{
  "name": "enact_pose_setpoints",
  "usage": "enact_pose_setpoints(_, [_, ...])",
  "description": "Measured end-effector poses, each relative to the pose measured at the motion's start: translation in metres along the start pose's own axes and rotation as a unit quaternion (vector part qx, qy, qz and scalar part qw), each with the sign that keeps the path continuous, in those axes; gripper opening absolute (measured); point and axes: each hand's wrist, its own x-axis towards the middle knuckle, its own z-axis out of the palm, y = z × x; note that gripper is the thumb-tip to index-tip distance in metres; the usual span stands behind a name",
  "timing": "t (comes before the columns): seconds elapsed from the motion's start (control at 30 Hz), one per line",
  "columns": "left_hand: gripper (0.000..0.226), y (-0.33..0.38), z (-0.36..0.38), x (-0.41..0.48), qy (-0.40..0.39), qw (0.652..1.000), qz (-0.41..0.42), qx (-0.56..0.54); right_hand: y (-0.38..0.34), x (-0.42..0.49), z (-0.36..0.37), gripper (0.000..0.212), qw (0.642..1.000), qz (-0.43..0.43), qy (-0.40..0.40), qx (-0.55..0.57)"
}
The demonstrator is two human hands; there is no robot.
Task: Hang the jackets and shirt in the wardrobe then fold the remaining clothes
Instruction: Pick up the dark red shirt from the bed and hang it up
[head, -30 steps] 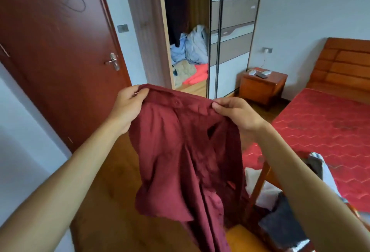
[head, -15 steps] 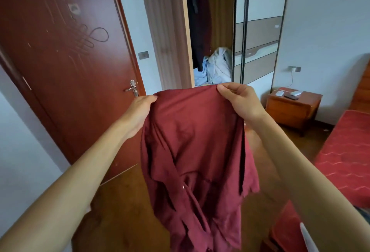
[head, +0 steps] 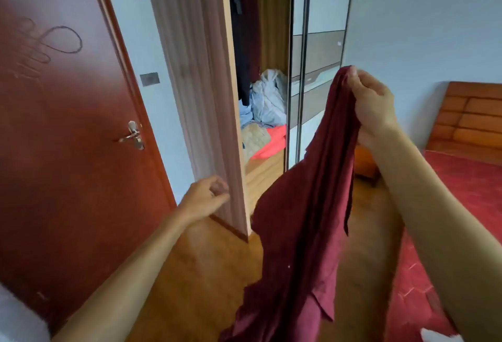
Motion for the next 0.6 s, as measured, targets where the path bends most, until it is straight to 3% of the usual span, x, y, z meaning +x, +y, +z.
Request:
enact_pose_setpoints(0.07, [0.032, 0.006, 0.042, 0.023, -0.169, 0.984, 0.023, -0.056, 0.003, 0.007, 0.022, 0.019, 1.0, -0.015, -0.004, -0.02])
enact_pose_setpoints(0.13, [0.039, 0.02, 0.089, 0.047, -0.25, 0.961, 0.061, -0.098, 0.002, 0.018, 0.043, 0.019, 0.998, -0.034, -0.019, -0.048])
enact_pose_setpoints(0.2, [0.039, 0.036, 0.131, 0.077, -0.226, 0.956, 0.12, -0.141, 0.0, 0.028, 0.053, 0.024, 0.995, -0.048, -0.049, -0.071])
enact_pose_setpoints(0.27, [0.061, 0.058, 0.157, 0.104, -0.176, 0.955, 0.166, -0.17, -0.003, 0.034, 0.051, 0.035, 0.995, -0.034, -0.079, -0.042])
enact_pose_setpoints(0.33, [0.062, 0.076, 0.174, 0.125, -0.15, 0.95, 0.189, -0.196, -0.009, 0.038, 0.039, 0.034, 0.997, -0.025, -0.068, -0.009])
enact_pose_setpoints(0.37, [0.054, 0.08, 0.181, 0.134, -0.143, 0.952, 0.195, -0.189, -0.012, 0.04, 0.029, 0.028, 0.999, -0.027, -0.046, 0.0])
enact_pose_setpoints(0.43, [0.014, 0.079, 0.192, 0.153, -0.153, 0.956, 0.208, -0.141, -0.02, 0.043, -0.001, 0.015, 0.999, -0.045, 0.006, 0.01])
enact_pose_setpoints(0.53, [0.031, 0.06, 0.209, 0.193, -0.159, 0.952, 0.221, -0.137, -0.028, 0.046, -0.064, 0.015, 0.99, -0.076, 0.121, -0.013])
enact_pose_setpoints(0.6, [0.021, 0.052, 0.211, 0.222, -0.141, 0.954, 0.213, -0.159, -0.024, 0.05, -0.112, 0.021, 0.974, -0.073, 0.212, -0.038])
